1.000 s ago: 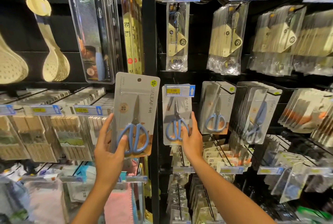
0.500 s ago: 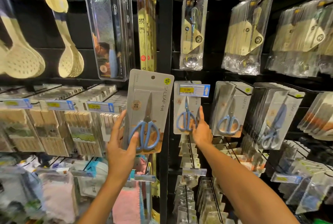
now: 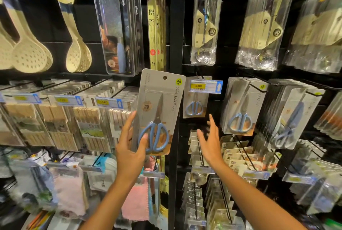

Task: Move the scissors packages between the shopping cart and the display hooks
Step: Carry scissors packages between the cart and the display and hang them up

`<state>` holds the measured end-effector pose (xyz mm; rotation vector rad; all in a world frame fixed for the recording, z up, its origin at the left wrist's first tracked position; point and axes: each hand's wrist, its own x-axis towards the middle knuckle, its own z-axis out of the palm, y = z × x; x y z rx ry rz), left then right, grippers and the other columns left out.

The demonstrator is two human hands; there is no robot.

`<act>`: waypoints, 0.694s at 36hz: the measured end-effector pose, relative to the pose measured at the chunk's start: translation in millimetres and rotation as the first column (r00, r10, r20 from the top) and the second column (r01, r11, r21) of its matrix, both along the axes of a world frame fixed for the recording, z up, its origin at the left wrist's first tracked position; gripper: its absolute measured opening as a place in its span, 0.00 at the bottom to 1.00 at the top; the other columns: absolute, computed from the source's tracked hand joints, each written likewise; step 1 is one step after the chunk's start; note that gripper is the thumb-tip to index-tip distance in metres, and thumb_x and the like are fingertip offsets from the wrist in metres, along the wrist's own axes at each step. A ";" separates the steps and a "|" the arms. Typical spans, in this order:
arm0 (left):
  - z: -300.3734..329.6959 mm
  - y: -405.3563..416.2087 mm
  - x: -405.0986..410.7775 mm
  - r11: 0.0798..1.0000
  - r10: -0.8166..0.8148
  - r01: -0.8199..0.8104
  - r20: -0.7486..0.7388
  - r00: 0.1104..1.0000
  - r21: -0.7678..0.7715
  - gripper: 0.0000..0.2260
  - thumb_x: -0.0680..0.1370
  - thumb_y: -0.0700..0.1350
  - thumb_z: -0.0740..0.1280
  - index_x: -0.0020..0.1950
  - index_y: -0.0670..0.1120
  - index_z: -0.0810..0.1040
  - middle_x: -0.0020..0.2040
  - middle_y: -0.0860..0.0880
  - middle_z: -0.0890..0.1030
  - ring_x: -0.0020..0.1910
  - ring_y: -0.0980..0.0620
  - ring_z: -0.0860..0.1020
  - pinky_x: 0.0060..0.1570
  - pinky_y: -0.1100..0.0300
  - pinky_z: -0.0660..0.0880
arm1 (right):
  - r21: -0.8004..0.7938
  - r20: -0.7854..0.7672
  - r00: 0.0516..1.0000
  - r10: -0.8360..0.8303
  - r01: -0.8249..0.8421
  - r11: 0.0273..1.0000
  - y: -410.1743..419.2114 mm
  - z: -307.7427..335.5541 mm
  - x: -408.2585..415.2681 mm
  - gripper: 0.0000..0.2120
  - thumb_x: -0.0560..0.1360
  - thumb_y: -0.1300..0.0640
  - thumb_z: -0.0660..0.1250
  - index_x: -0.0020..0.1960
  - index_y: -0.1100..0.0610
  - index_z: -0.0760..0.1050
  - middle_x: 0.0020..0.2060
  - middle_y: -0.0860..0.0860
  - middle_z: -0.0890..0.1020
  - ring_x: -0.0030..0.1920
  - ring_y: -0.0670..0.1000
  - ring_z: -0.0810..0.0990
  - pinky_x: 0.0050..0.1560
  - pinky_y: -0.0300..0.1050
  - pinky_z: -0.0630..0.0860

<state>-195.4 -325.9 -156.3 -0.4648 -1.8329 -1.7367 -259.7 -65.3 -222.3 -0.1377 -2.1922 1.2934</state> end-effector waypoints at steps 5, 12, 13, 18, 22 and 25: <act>-3.2 2.1 6.3 1.000 -0.002 0.002 0.003 1.000 0.011 0.31 0.79 0.34 0.68 0.78 0.54 0.66 0.75 0.63 0.70 0.74 0.56 0.70 0.70 0.50 0.73 | -0.129 -0.129 0.964 0.233 -0.250 0.960 -40.9 9.0 56.8 0.32 0.82 0.55 0.66 0.78 0.37 0.55 0.69 0.40 0.72 0.68 0.41 0.74 0.67 0.42 0.74; -6.4 7.8 11.1 0.999 0.029 -0.029 -0.005 1.000 0.030 0.30 0.79 0.38 0.69 0.78 0.56 0.66 0.76 0.53 0.71 0.73 0.47 0.73 0.67 0.43 0.75 | -0.133 -0.160 0.912 0.378 -0.400 0.907 -71.4 42.7 85.7 0.41 0.79 0.54 0.70 0.78 0.32 0.49 0.66 0.38 0.74 0.65 0.44 0.77 0.63 0.40 0.76; -6.9 9.2 12.5 0.999 0.030 -0.030 -0.004 1.000 0.032 0.30 0.79 0.39 0.69 0.78 0.57 0.66 0.76 0.53 0.71 0.73 0.47 0.73 0.68 0.42 0.75 | -0.132 -0.156 0.912 0.380 -0.401 0.907 -71.5 46.4 87.8 0.40 0.78 0.54 0.71 0.78 0.32 0.50 0.65 0.40 0.75 0.63 0.44 0.78 0.63 0.41 0.77; -10.4 20.9 21.7 1.000 0.009 -0.008 -0.020 1.000 0.026 0.30 0.80 0.41 0.70 0.78 0.60 0.65 0.76 0.52 0.72 0.72 0.42 0.74 0.67 0.38 0.74 | -0.104 -0.145 0.902 0.407 -0.423 0.900 -69.2 57.1 98.3 0.41 0.79 0.58 0.70 0.75 0.26 0.51 0.63 0.45 0.78 0.61 0.43 0.80 0.60 0.41 0.79; -9.8 30.3 26.9 0.997 -0.069 0.069 -0.002 0.998 0.028 0.31 0.80 0.40 0.70 0.78 0.61 0.63 0.74 0.52 0.73 0.71 0.49 0.75 0.66 0.49 0.76 | -0.157 -0.119 0.897 0.426 -0.441 0.884 -61.3 50.9 101.6 0.41 0.80 0.57 0.68 0.74 0.24 0.49 0.75 0.53 0.69 0.74 0.51 0.71 0.66 0.55 0.77; -6.0 34.5 27.0 0.980 -0.190 0.190 -0.004 0.982 -0.054 0.30 0.81 0.49 0.67 0.81 0.56 0.59 0.74 0.61 0.71 0.73 0.57 0.72 0.68 0.62 0.72 | -0.168 -0.132 0.922 0.364 -0.383 0.908 -50.6 46.8 109.5 0.40 0.80 0.57 0.68 0.74 0.24 0.49 0.75 0.51 0.69 0.75 0.51 0.70 0.67 0.58 0.76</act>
